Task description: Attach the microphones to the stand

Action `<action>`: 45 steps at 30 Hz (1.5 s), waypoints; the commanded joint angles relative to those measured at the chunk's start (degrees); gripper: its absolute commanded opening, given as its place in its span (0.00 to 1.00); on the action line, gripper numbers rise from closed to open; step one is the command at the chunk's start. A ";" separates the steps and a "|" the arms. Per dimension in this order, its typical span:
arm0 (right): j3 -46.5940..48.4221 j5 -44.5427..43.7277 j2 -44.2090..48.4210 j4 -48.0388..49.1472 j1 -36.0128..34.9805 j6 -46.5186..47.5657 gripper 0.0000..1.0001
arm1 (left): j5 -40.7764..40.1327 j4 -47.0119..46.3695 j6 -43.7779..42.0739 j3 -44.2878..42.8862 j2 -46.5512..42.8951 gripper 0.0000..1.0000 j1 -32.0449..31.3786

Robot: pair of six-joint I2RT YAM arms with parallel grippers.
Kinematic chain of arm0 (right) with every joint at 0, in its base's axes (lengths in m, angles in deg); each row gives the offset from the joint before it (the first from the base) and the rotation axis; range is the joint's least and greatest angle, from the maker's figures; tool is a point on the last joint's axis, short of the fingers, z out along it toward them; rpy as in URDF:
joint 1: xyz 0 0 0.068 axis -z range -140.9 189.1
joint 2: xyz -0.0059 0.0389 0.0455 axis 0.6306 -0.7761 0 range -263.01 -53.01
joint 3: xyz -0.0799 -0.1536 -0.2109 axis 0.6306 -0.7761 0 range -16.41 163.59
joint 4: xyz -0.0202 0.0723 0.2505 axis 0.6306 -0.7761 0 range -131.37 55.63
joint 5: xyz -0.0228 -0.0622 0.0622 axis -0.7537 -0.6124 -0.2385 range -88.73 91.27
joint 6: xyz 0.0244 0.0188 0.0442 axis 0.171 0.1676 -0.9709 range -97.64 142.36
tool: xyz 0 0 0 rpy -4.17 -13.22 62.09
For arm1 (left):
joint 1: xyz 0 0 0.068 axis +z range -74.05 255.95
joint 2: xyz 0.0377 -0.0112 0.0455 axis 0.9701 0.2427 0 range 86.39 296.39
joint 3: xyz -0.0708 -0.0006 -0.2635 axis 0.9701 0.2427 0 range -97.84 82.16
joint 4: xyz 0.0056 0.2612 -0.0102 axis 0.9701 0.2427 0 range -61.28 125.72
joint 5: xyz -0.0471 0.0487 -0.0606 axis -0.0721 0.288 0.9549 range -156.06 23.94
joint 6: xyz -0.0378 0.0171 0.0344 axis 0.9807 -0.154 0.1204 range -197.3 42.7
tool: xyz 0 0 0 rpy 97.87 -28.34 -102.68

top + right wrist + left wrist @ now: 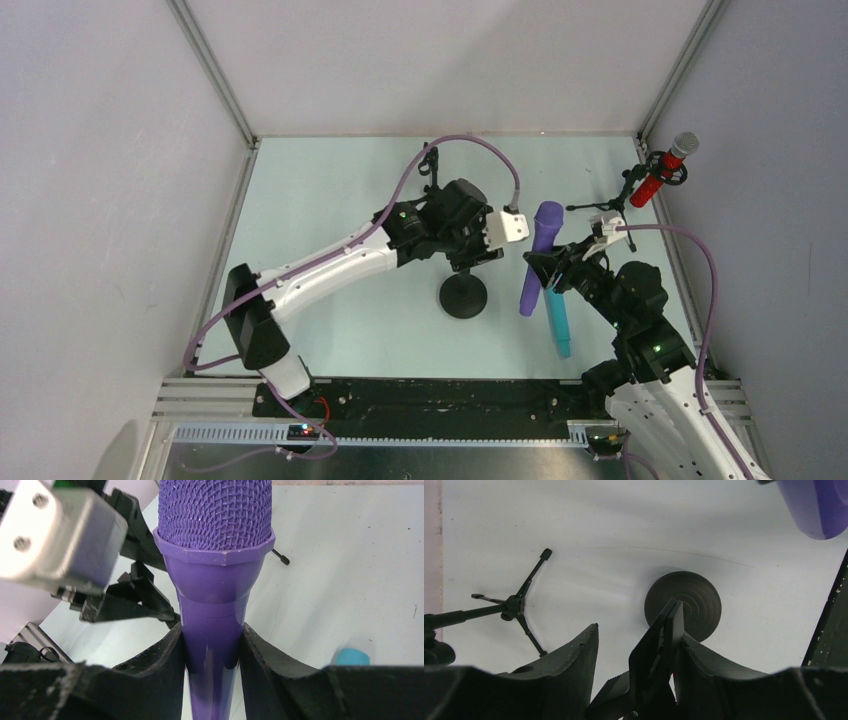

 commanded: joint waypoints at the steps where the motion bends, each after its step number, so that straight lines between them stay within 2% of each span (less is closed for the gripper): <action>1: 0.01 0.28 0.13 1.39 0.28 -0.15 0.00 | -1.06 -2.23 -3.24 -0.14 -0.33 0.01 -2.16; 8: -0.05 0.14 -0.21 1.20 0.42 -0.29 0.00 | -0.17 -2.25 -3.48 0.58 -0.26 0.06 -2.41; 11: -0.05 0.23 -0.35 1.20 0.39 -0.34 0.00 | -0.06 -2.18 -2.95 0.48 -0.03 0.26 -2.51; 12: -0.05 0.17 -0.38 1.22 0.48 -0.33 0.00 | -0.27 -2.19 -2.59 0.30 0.18 0.38 -2.54; 14: -0.05 0.15 -0.47 1.27 0.50 -0.32 0.00 | -0.58 -2.19 -2.44 0.22 0.27 0.52 -2.57; 18: -0.05 0.22 -0.77 1.72 0.48 -0.49 0.00 | -0.72 -2.20 -2.77 0.22 0.25 0.76 -2.64; 22: -0.04 0.39 -1.13 1.86 0.48 -0.51 0.00 | -1.14 -2.25 -3.13 0.29 -0.12 0.95 -2.69; 24: -0.05 0.41 -1.18 2.04 0.54 -0.53 0.00 | -1.50 -2.24 -3.54 0.21 -0.37 0.99 -2.74; 30: -0.05 0.58 -1.64 2.28 0.57 -0.60 0.00 | -2.28 -2.25 -5.22 -1.56 -1.50 1.00 -3.62; 38: -0.01 0.72 -1.80 2.33 0.66 -0.62 0.00 | -9.82 -2.30 -11.42 -7.94 -1.90 1.00 -7.58; 45: 0.05 0.78 -1.77 2.23 0.72 -0.67 0.00 | -8.07 -2.38 -10.06 -14.01 -2.16 1.00 -8.04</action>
